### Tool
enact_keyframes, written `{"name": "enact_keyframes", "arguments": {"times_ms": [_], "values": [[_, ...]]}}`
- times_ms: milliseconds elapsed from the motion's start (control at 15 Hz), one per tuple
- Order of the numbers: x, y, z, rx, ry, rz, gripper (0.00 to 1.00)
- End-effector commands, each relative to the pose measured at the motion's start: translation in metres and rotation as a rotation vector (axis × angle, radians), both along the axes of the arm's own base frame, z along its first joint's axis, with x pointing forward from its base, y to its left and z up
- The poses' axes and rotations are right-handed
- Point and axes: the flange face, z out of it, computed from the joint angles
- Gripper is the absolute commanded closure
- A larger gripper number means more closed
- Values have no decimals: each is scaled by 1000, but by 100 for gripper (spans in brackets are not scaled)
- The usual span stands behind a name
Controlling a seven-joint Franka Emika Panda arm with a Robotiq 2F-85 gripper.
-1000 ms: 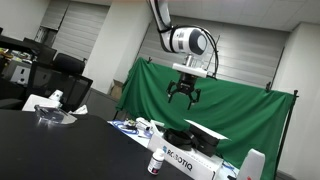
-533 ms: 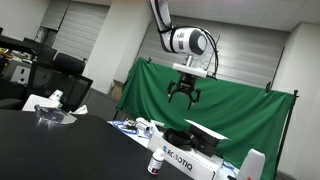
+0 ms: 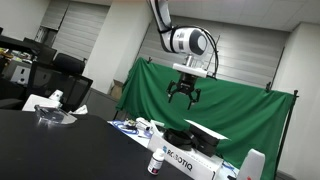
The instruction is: Move the white bottle forward.
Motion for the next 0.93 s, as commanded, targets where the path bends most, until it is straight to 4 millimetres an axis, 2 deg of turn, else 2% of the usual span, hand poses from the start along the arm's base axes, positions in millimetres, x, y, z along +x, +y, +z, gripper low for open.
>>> {"name": "enact_keyframes", "arguments": {"times_ms": [0,200,867], "values": [[0,0,1,0,1,0,0],[10,0,-4,-7,0,-10,0],[34,6,-61,-29,53,10,0]]}}
